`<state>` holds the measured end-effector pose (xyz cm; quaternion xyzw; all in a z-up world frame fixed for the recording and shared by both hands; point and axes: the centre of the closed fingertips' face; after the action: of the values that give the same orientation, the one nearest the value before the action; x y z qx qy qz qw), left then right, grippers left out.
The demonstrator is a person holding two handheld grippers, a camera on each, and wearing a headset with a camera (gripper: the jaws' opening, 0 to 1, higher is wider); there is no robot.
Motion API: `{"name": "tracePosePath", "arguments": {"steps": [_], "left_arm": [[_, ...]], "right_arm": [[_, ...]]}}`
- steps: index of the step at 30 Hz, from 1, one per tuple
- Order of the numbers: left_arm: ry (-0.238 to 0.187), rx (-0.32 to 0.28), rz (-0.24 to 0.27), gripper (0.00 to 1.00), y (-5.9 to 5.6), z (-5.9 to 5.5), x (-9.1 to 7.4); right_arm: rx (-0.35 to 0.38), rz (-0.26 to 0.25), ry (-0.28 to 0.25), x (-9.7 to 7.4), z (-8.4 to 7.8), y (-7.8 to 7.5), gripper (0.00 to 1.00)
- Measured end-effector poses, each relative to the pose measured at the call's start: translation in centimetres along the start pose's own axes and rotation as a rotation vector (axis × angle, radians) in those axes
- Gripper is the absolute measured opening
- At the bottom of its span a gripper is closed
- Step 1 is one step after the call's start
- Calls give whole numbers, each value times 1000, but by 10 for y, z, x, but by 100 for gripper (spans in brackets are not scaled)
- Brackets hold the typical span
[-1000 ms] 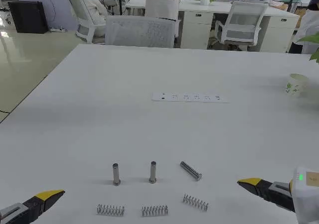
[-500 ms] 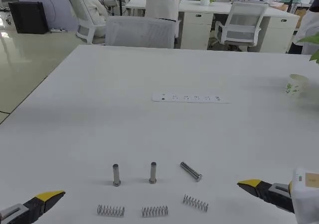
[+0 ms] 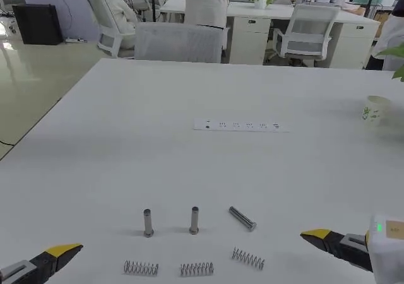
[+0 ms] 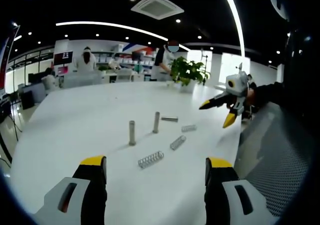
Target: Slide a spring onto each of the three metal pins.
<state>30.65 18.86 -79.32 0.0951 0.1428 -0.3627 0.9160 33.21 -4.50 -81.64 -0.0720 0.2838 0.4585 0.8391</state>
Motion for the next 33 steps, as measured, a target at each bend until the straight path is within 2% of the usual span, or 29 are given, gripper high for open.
{"name": "tracePosePath", "arguments": {"steps": [33], "left_arm": [[2, -3, 1, 77, -1, -1, 3]], "right_arm": [[12, 0, 0, 0, -2, -4, 82]]}}
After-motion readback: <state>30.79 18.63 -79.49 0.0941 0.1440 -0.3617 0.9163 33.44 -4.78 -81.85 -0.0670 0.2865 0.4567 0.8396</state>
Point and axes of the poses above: the centre of the closed fingertips' face, and the gripper's own axes: x roughly forward along the fingers, y roughly to its left, z roughly out of its top, and after that the axes turned 10 degrees about x, right-handed
